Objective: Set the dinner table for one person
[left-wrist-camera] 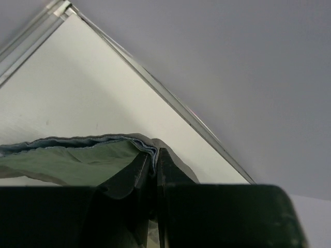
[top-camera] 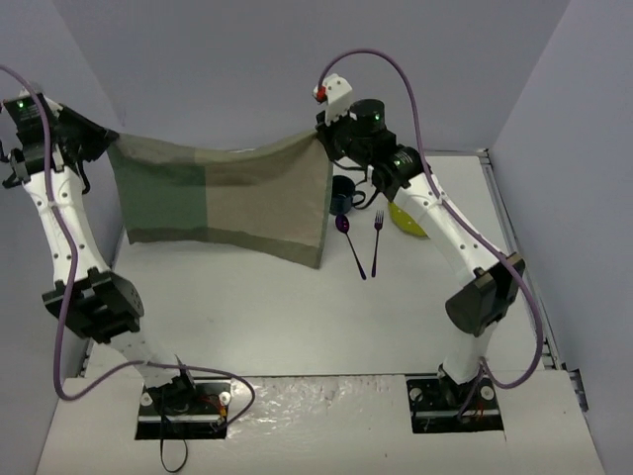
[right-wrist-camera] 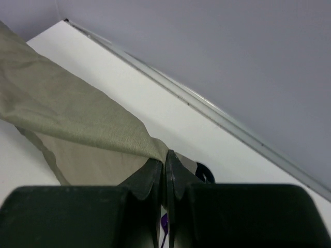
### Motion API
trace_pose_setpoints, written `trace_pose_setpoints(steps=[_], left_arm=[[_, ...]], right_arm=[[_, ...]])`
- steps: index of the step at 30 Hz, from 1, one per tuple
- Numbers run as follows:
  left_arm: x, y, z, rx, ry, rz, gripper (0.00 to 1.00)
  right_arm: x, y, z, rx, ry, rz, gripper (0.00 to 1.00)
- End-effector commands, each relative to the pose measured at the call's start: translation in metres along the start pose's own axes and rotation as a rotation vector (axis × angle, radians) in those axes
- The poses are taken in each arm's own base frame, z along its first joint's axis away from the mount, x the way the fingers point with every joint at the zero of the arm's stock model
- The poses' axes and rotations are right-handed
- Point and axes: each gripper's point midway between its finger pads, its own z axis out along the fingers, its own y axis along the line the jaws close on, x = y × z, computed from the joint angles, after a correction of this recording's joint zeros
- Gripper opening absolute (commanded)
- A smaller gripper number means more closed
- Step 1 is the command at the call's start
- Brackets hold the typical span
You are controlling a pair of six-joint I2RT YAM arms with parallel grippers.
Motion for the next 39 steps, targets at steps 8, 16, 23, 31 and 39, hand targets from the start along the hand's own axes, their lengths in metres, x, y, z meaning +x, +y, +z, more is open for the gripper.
trace_pose_setpoints(steps=[8, 16, 23, 31, 39], left_arm=[[-0.063, -0.105, -0.038, 0.42, -0.101, 0.172, 0.0], [-0.023, -0.006, -0.015, 0.172, -0.143, 0.183, 0.0], [0.098, 0.159, 0.02, -0.231, 0.021, 0.054, 0.0], [0.169, 0.226, -0.014, -0.475, 0.115, -0.022, 0.0], [0.131, 0.162, -0.006, -0.357, 0.108, 0.092, 0.0]], right_arm=[[-0.163, -0.049, -0.024, 0.211, -0.436, -0.159, 0.0], [-0.055, -0.008, -0.003, 0.06, -0.301, -0.233, 0.0], [0.138, 0.071, 0.016, -0.103, 0.066, -0.198, 0.0], [0.263, 0.18, -0.029, -0.292, 0.327, -0.145, 0.0], [0.251, 0.181, -0.044, -0.273, 0.349, -0.067, 0.0]])
